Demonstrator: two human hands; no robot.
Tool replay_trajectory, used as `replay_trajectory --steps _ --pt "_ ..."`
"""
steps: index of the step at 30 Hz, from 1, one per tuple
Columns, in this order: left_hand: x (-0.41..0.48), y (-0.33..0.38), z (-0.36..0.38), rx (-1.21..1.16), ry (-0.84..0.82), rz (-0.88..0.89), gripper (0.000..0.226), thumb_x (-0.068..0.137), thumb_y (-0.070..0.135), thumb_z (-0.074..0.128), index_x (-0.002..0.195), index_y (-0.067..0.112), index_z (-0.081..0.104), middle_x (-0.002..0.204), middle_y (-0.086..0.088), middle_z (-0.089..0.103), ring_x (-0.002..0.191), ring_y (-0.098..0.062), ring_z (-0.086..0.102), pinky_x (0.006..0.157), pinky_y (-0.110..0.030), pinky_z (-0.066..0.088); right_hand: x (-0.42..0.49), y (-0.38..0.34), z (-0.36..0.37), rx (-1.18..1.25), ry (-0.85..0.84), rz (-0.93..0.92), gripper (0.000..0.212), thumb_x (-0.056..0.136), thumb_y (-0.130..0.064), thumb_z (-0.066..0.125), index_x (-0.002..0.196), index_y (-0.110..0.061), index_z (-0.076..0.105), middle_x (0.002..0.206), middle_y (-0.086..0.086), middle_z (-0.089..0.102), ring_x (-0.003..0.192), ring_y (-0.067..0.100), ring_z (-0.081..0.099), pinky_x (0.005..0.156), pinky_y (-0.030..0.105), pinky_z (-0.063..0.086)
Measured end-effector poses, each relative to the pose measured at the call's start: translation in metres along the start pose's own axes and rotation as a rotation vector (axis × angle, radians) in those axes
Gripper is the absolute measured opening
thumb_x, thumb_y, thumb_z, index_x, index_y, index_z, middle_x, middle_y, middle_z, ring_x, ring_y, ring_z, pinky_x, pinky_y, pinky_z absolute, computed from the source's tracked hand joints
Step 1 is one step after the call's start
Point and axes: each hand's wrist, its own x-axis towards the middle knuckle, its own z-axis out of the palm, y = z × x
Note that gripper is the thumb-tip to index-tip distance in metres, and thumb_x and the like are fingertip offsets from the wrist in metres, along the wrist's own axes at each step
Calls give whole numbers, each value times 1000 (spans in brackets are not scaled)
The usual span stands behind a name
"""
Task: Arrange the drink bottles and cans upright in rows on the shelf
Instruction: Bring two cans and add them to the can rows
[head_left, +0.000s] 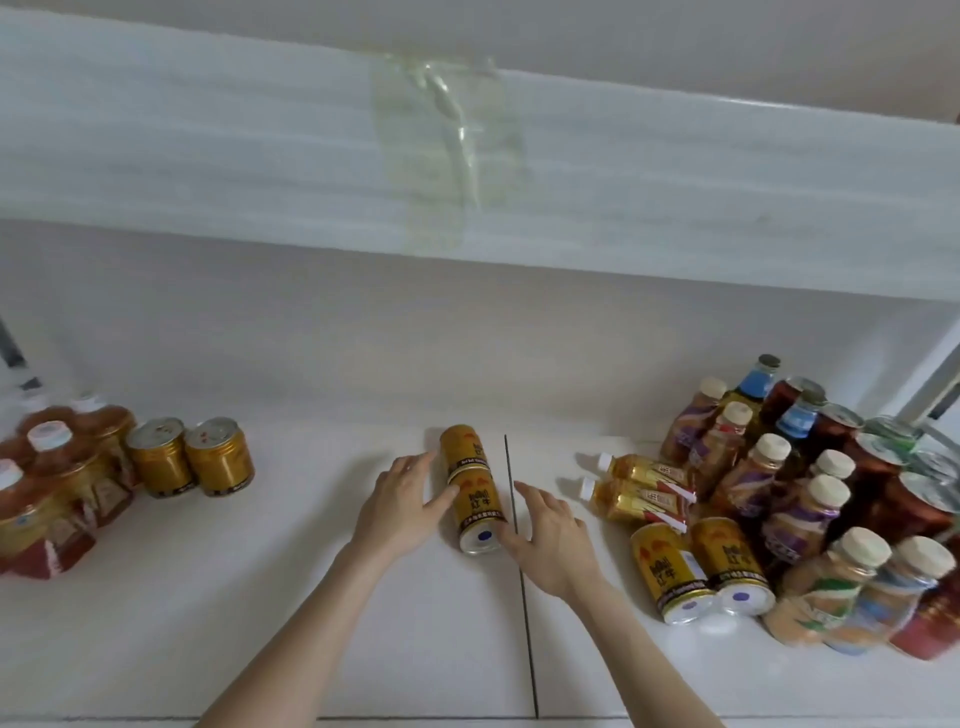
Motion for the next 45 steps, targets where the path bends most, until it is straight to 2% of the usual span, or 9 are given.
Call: replay_trajectory --steps 7,13,18,25,30,35,38,41,45 --pt "74 12 25 -23 -98 -116 68 85 60 48 141 26 34 137 -12 49 124 -32 48 100 -43 42 34 -5 17 215 -55 94 74 82 -62 51 140 -19 35 131 5 52 123 26 46 97 41 40" --pt "110 18 55 -141 -149 -263 92 73 64 60 148 26 21 143 -7 46 125 -30 49 101 -39 42 55 -13 26 315 -70 192 58 70 -65 56 104 -17 55 97 1 65 89 21 62 76 36 52" --pt "120 12 59 -295 -130 -331 88 63 55 69 140 31 33 133 -6 52 112 -29 56 96 -40 49 58 -15 28 373 -71 262 48 60 -56 61 92 -20 60 86 -2 67 78 18 66 71 33 56" --pt "114 -6 54 -487 -21 -359 67 67 48 75 124 34 41 113 -3 57 96 -26 60 84 -42 55 48 -4 27 390 -37 273 54 58 -56 65 99 -23 62 85 -6 67 79 15 65 69 28 54" --pt "91 -20 47 -587 64 -284 66 51 51 78 104 49 40 108 3 61 93 -22 64 84 -46 55 30 1 25 499 59 257 59 59 -46 73 112 -25 58 89 -8 64 82 13 64 71 24 52" --pt "49 -21 41 -579 122 -156 81 53 26 87 118 39 41 109 13 56 96 -17 63 84 -44 55 3 3 22 685 189 191 59 59 -17 80 110 -27 53 90 -8 65 75 -5 60 54 9 46" --pt "25 -26 48 -564 112 -128 102 45 20 90 132 35 39 123 7 51 106 -16 58 90 -39 52 -10 7 26 754 223 190 73 56 -16 82 119 -30 48 103 -12 62 86 -4 59 62 13 51" --pt "4 -29 57 -500 140 -96 90 40 23 88 121 34 50 115 15 52 107 -9 56 92 -37 52 -17 15 31 767 234 170 75 53 -11 84 117 -30 50 108 -11 61 93 2 60 68 7 48" --pt "-21 -29 58 -464 175 -76 78 38 30 87 109 35 56 107 17 54 99 -3 59 84 -35 54 -25 21 30 779 212 172 72 51 -7 87 109 -28 51 103 -8 65 91 -6 59 68 8 49"
